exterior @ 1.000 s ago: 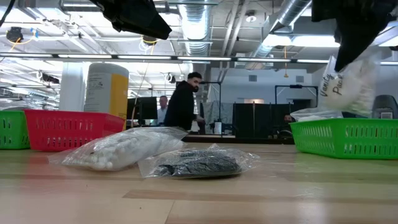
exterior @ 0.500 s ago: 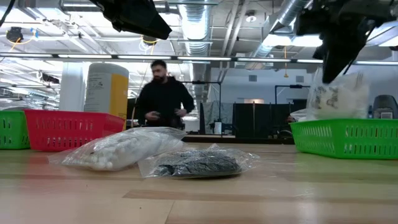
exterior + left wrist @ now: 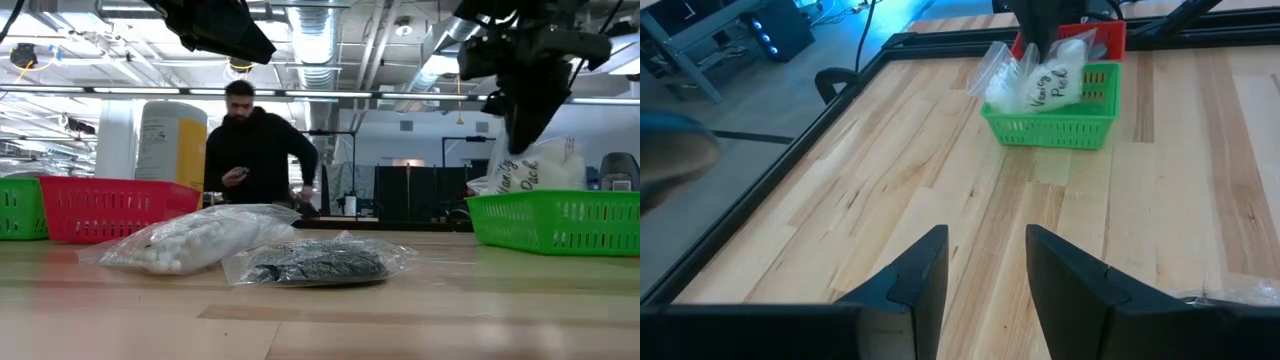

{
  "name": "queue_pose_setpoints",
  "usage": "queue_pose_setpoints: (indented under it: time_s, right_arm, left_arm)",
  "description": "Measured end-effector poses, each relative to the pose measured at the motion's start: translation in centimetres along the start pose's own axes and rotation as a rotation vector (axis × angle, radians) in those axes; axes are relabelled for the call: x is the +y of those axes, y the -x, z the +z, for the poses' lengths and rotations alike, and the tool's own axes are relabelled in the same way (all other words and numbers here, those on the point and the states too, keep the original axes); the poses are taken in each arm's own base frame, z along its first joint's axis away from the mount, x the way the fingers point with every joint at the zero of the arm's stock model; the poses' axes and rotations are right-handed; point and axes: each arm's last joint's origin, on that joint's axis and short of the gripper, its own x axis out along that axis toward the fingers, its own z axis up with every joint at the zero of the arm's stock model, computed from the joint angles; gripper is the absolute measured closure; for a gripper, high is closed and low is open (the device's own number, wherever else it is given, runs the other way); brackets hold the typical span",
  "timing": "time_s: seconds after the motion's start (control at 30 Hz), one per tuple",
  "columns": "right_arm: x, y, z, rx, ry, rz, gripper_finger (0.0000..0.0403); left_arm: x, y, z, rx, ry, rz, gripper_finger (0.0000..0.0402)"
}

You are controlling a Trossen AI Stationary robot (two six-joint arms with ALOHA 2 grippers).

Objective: Pick & Place Travel size toiletries
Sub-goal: Put the white cotton pack into the right green bin

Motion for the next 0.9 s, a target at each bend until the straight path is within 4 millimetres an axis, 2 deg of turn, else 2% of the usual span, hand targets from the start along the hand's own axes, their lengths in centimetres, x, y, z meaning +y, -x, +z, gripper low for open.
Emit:
queue_pose_setpoints:
  time_s: [0.27, 0.67, 0.9]
  right_arm:
    - [-1.2, 0.0, 0.2, 0.002, -0.010, -0.012, 0.0403]
    - [-1.6, -0.4, 0.3, 0.024, -0.061, -0.024, 0.0400]
    - [-1.9, -1.6, 0.5, 0.083, -0.083, -0.044, 0.0357]
  left_arm:
    - [0.0, 0.0, 0.0, 0.001, -0.001, 0.000, 0.0276]
    - [0.0, 0.0, 0.0, 0.003, -0.003, 0.001, 0.0276]
    - [0.0, 0.0, 0.0, 0.003, -0.003, 0.001, 0.0276]
